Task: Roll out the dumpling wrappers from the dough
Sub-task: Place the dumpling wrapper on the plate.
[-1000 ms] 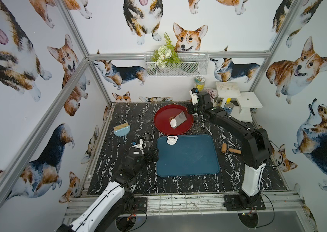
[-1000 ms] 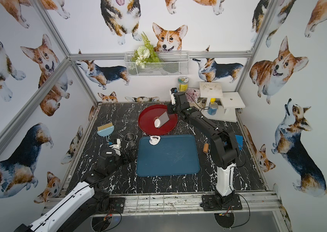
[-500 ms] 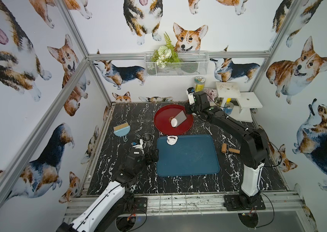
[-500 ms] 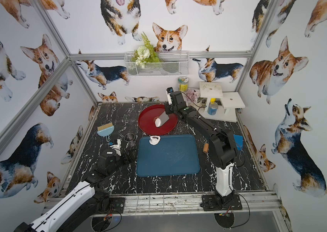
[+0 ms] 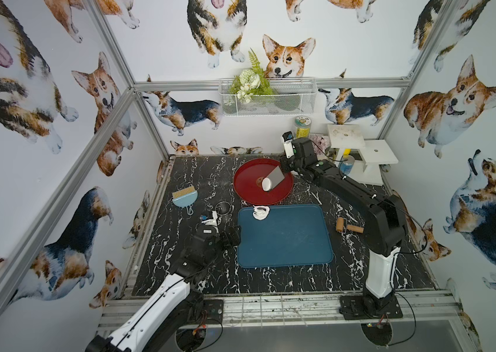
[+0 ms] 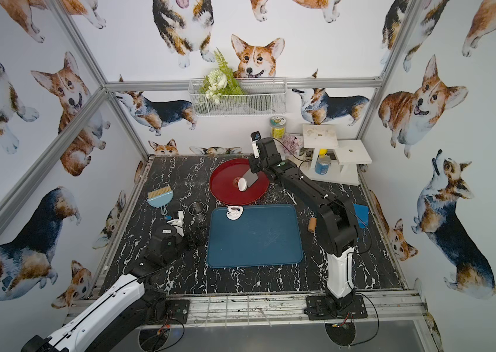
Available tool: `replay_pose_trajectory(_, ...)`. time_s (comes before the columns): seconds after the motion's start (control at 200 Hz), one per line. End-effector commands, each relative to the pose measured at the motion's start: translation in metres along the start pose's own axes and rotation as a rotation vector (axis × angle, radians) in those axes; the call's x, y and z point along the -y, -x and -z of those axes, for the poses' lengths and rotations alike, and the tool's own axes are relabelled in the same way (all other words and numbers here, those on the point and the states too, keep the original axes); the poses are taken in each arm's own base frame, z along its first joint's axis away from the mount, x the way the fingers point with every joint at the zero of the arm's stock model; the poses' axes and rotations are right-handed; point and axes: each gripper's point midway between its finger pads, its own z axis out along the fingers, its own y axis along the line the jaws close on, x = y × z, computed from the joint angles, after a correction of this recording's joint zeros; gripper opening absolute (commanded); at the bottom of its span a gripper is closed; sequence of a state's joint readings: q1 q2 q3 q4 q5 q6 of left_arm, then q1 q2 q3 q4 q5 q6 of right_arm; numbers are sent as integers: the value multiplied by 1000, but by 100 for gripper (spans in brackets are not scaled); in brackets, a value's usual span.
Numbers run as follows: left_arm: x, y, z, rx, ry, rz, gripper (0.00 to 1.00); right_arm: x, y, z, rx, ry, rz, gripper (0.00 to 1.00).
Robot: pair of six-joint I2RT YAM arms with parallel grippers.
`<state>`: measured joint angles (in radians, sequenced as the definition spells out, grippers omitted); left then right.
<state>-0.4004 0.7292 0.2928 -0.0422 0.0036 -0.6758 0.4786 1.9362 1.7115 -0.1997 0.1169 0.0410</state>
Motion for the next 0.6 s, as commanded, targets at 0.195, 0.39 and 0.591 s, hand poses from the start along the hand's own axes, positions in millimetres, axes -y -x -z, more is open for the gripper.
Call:
replay_pose_trajectory(0.195,7,7,0,18,-22,0,100,8,-13,-2,-63,-103,137,0)
replay_pose_trajectory(0.39,7,7,-1,17,-22,0,100,6,-11,-1,-55,-107,141,0)
replay_pose_trajectory(0.591,7,8,-1,19,-20,0,100,4,4,10,-11,-96,118,0)
